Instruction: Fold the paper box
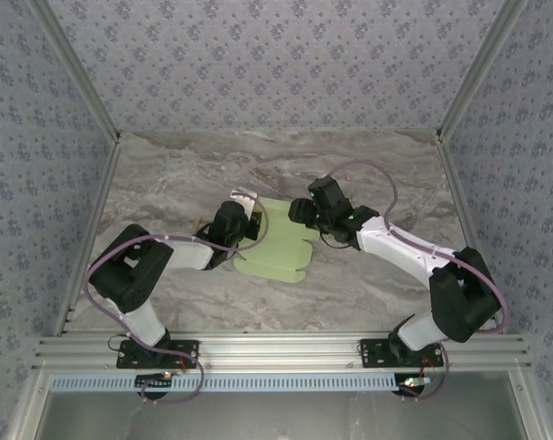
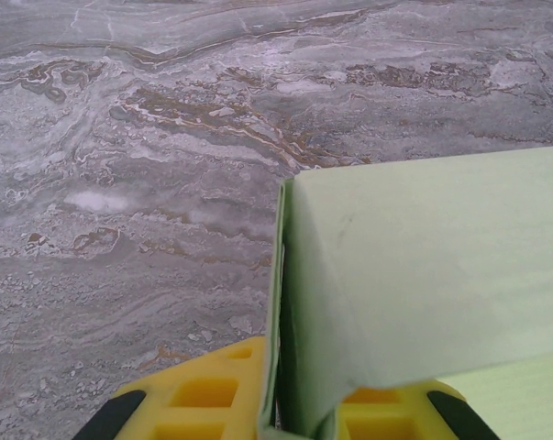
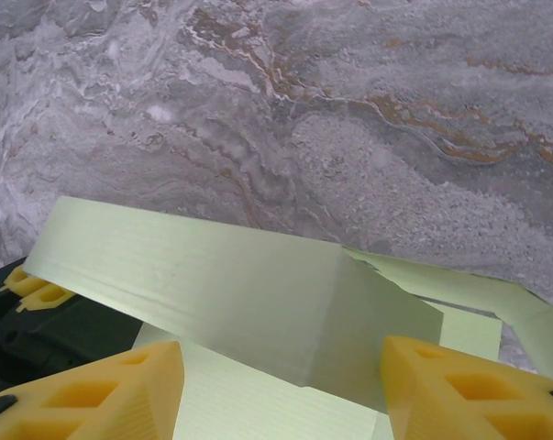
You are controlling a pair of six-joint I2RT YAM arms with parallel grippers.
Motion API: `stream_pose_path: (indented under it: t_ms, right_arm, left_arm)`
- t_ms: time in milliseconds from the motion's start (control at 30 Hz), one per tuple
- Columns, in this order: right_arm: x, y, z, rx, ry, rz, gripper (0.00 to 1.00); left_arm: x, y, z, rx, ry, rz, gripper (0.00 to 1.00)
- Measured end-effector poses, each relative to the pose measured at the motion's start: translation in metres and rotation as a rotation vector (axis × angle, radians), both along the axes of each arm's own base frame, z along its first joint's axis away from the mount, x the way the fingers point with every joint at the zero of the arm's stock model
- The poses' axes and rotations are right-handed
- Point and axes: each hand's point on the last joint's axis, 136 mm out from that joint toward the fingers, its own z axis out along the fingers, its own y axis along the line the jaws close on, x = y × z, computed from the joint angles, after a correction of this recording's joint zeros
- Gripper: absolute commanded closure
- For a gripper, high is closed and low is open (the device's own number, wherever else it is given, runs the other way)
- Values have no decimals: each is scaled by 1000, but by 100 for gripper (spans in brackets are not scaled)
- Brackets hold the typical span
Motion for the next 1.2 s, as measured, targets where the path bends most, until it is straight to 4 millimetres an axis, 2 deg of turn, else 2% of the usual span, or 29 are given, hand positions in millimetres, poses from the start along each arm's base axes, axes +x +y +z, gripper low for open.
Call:
stream_pose_path:
  t_ms: [167,400,733,867,967,1200]
  right_arm:
    - [-2,-2,-4,8,18,-17,41]
    - [3,6,2,74,9,-29,48]
    - [10,12,4,158,-6,-65,66]
    - [11,13,3,174,-6,-76,67]
    - [10,12,1,172,-3,-77,64]
    - [9,5,2,127,-20,-82,43]
  left_arm:
    - [0,0,0,0,0,0,85]
    - [0,0,0,-1,-1,0,85]
    - [0,0,0,0,-2,3,85]
    - [0,0,0,0,-2,4,85]
    - [0,0,0,0,-2,4,85]
    - [0,0,0,0,-2,3,85]
